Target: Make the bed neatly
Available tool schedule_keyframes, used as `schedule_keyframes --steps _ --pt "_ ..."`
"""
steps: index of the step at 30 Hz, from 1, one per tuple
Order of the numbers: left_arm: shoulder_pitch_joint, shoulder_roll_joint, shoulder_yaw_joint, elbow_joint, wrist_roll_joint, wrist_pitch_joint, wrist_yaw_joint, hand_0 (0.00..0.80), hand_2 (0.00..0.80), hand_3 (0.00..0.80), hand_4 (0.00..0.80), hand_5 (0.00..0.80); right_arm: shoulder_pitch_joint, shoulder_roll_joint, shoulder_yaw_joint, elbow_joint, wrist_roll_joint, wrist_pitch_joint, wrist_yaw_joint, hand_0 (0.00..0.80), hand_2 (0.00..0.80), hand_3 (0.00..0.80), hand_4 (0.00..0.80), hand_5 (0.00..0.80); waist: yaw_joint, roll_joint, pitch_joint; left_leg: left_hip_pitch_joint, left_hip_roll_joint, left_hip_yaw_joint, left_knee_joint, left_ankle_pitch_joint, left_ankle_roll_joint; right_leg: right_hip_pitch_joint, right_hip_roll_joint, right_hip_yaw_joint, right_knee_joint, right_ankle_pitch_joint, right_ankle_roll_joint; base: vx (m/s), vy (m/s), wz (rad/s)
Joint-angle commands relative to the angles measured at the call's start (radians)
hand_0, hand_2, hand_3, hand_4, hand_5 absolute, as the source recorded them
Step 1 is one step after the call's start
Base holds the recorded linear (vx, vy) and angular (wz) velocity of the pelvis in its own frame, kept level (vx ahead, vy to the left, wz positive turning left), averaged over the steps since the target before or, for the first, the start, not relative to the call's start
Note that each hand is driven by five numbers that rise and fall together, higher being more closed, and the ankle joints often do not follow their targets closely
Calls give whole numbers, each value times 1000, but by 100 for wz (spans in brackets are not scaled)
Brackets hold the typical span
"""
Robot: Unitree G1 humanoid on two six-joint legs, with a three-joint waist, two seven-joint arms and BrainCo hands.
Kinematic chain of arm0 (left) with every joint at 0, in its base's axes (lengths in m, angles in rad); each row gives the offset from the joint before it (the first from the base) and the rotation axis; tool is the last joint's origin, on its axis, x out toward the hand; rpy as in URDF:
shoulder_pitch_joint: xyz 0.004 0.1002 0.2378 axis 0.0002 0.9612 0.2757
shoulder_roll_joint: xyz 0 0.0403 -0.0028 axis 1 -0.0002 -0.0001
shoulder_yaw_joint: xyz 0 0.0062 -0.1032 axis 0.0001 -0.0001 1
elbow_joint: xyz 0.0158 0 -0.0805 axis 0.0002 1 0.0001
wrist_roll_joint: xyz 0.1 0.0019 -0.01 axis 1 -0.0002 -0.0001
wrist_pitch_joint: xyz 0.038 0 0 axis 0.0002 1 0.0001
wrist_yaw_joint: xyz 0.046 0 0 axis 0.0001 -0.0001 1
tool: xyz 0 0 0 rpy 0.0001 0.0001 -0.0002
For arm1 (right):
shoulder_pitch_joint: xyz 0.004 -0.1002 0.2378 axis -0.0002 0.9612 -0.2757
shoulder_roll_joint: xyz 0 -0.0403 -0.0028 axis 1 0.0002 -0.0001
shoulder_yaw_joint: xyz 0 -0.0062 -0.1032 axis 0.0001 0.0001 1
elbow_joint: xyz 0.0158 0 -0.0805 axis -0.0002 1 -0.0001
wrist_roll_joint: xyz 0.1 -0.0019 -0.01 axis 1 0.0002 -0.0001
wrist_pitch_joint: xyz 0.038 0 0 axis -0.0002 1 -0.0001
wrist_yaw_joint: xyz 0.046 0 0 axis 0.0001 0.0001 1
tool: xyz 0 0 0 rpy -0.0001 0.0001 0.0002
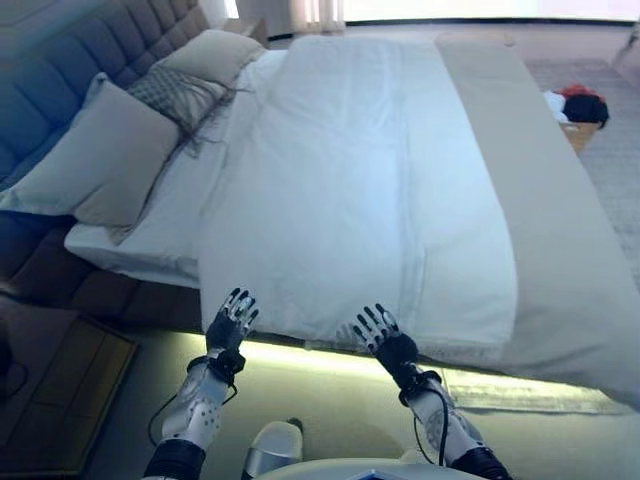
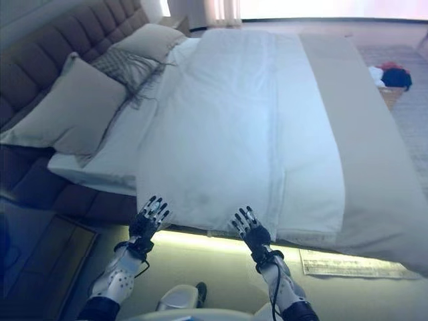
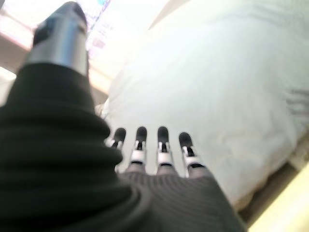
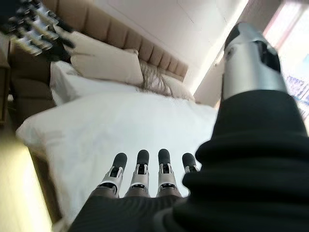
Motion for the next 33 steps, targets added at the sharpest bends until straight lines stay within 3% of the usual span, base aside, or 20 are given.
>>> schedule_keyframes --steps 1,4,5,8,10,13,17,18,20,24,26,28,31,33 --pt "11 82 40 -104 21 7 -64 0 0 0 0 0 -27 26 -28 -85 48 -50 12 0 0 0 0 0 25 24 17 60 -18 -26 -143 105 96 -36 29 118 83 363 24 185 148 15" --pt "5 98 23 -142 -9 17 -34 0 0 0 0 0 -33 13 -20 -61 38 -41 35 0 0 0 0 0 9 -18 29 94 -60 -37 -158 82 90 -80 54 79 -132 415 39 279 -5 -2" --pt "-9 98 16 -138 -20 16 -27 0 0 0 0 0 -41 13 -22 -40 34 -42 48 0 0 0 0 0 -7 -40 40 114 -78 -45 -160 58 88 -99 72 81 -260 442 49 327 -91 -30" --pt "-29 94 8 -120 -18 23 -35 0 0 0 0 0 -49 4 -37 -21 40 -32 48 0 0 0 0 0 -43 -63 49 144 -96 -54 -150 11 93 -142 119 89 -462 476 54 367 -73 -42" --pt "-23 88 12 -100 -20 14 -65 0 0 0 0 0 -37 -6 -49 -14 40 -19 58 0 0 0 0 0 -50 -68 51 149 -98 -48 -134 -1 100 -149 144 60 -486 473 51 305 -77 15" --pt "14 74 29 -97 -13 6 -82 0 0 0 0 0 -8 -17 -55 4 41 2 92 0 0 0 0 0 -43 -76 45 146 -86 -34 -106 30 98 -135 176 13 -457 448 35 288 -147 43" --pt "52 57 51 -79 0 -3 -95 0 0 0 0 0 19 -12 -58 36 55 8 121 0 0 0 0 0 -39 -94 30 125 -59 -17 -24 57 81 -73 206 5 -409 379 14 340 -296 37" --pt "62 49 55 -69 -18 4 -90 0 0 0 0 0 20 -6 -62 47 65 16 97 0 0 0 0 0 -41 -96 25 131 -41 -12 -9 71 73 -65 210 2 -383 366 3 389 -342 32" --pt "72 39 55 -78 -35 2 -127 0 0 0 0 0 33 -5 -64 32 58 15 108 0 0 0 0 0 -52 -88 25 110 -1 -14 64 167 34 -24 256 7 -382 313 -21 279 -310 20" --pt "85 19 26 -136 -57 17 -143 0 0 0 0 0 49 -37 -90 41 49 2 100 0 0 0 0 0 -58 -94 34 29 -18 17 200 229 10 20 287 -15 -383 252 -65 185 -181 10" --pt "102 16 -1 -161 -53 29 -141 0 0 0 0 0 57 -53 -105 41 73 -8 94 0 0 0 0 0 -50 -85 39 -3 13 -3 192 276 -12 72 312 -21 -402 229 -84 179 -66 24" --pt "103 19 -26 -160 -48 6 -132 0 0 0 0 0 55 -66 -104 39 83 -8 103 0 0 0 0 0 -44 -86 38 -18 56 -22 84 321 -28 96 331 -30 -422 211 -87 133 25 33" --pt "89 23 -48 -141 -55 -20 -98 0 0 0 0 0 49 -84 -94 18 91 3 92 0 0 0 0 0 -30 -67 38 -43 167 -36 -114 418 -89 118 358 -48 -444 180 -90 105 105 -4" --pt "80 15 -45 -106 -42 -28 -88 0 0 0 0 0 49 -86 -95 6 86 7 88 0 0 0 0 0 -19 -55 38 -58 210 -41 -186 458 -120 132 353 -71 -444 161 -90 140 173 -9"
